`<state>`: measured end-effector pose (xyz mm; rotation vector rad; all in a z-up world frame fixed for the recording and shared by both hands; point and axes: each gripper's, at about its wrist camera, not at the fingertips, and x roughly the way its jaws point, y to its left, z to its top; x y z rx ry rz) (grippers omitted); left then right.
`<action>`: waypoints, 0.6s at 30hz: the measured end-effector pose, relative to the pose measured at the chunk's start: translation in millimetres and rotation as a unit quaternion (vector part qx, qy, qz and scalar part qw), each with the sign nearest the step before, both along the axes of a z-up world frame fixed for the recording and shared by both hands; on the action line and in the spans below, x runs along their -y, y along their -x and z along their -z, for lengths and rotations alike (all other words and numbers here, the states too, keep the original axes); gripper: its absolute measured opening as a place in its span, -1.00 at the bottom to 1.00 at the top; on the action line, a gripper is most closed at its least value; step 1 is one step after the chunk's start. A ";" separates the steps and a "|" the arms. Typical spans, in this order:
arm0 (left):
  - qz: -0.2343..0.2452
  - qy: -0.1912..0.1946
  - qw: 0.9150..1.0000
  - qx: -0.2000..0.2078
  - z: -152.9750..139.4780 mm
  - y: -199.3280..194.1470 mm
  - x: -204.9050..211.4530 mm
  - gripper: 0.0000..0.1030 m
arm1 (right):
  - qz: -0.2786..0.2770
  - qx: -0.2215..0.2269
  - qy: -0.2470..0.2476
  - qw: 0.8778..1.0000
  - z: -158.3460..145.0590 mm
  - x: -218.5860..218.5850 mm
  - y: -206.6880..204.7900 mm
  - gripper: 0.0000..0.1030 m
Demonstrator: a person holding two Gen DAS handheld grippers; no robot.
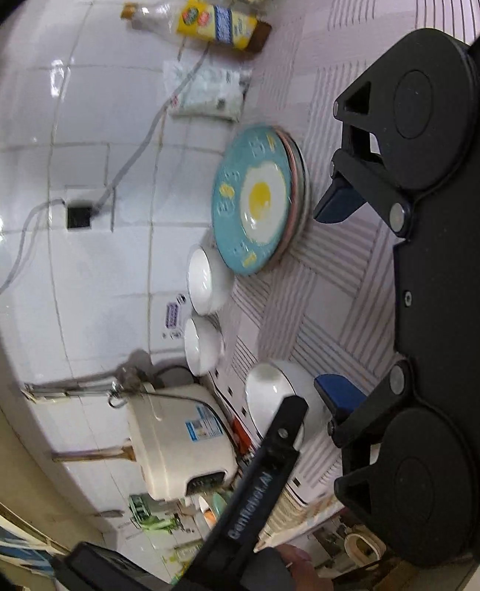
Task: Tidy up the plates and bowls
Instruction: 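Move both grippers toward the large white bowl on the mat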
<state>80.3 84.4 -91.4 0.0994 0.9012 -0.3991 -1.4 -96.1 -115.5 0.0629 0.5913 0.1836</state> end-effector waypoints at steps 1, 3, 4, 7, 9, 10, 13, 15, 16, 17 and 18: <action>-0.005 0.005 1.000 0.000 1.1 -0.1 -3.3 0.80 | -0.006 -0.002 -0.004 1.000 3.4 -4.4 -1.9 0.77; -0.013 0.014 1.000 0.005 3.0 -0.8 -11.8 0.80 | -0.020 -0.006 -0.008 1.000 9.7 -15.4 -5.8 0.77; -0.017 0.016 1.000 0.004 4.0 -1.6 -15.8 0.80 | -0.027 -0.005 -0.007 1.000 12.4 -20.4 -7.4 0.77; -0.030 0.021 0.999 0.005 5.5 -6.6 -27.4 0.80 | -0.045 -0.011 -0.011 0.999 19.5 -34.5 -14.3 0.77; -0.039 0.029 0.999 0.006 6.4 -12.5 -36.1 0.79 | -0.058 -0.012 -0.008 0.998 23.6 -43.5 -18.9 0.77; -0.043 0.034 0.999 0.003 7.2 -15.7 -40.5 0.79 | -0.064 -0.012 -0.007 0.998 25.9 -47.5 -21.6 0.77; -0.058 0.050 0.997 -0.014 14.2 -28.4 -51.0 0.75 | -0.073 -0.016 -0.020 0.997 34.7 -55.5 -31.6 0.77; -0.073 0.052 0.996 -0.021 20.5 -36.8 -56.2 0.72 | -0.076 -0.020 -0.031 0.996 40.8 -59.6 -38.3 0.77; -0.077 0.052 0.995 -0.024 24.7 -41.8 -59.3 0.69 | -0.079 -0.022 -0.033 0.996 44.3 -63.1 -42.2 0.77; -0.081 0.051 0.995 -0.028 29.5 -46.6 -61.0 0.65 | -0.084 -0.021 -0.034 0.996 46.6 -66.0 -44.0 0.77; -0.085 0.047 0.995 -0.032 33.7 -50.2 -62.0 0.56 | -0.089 -0.020 -0.035 0.995 50.0 -69.6 -47.3 0.77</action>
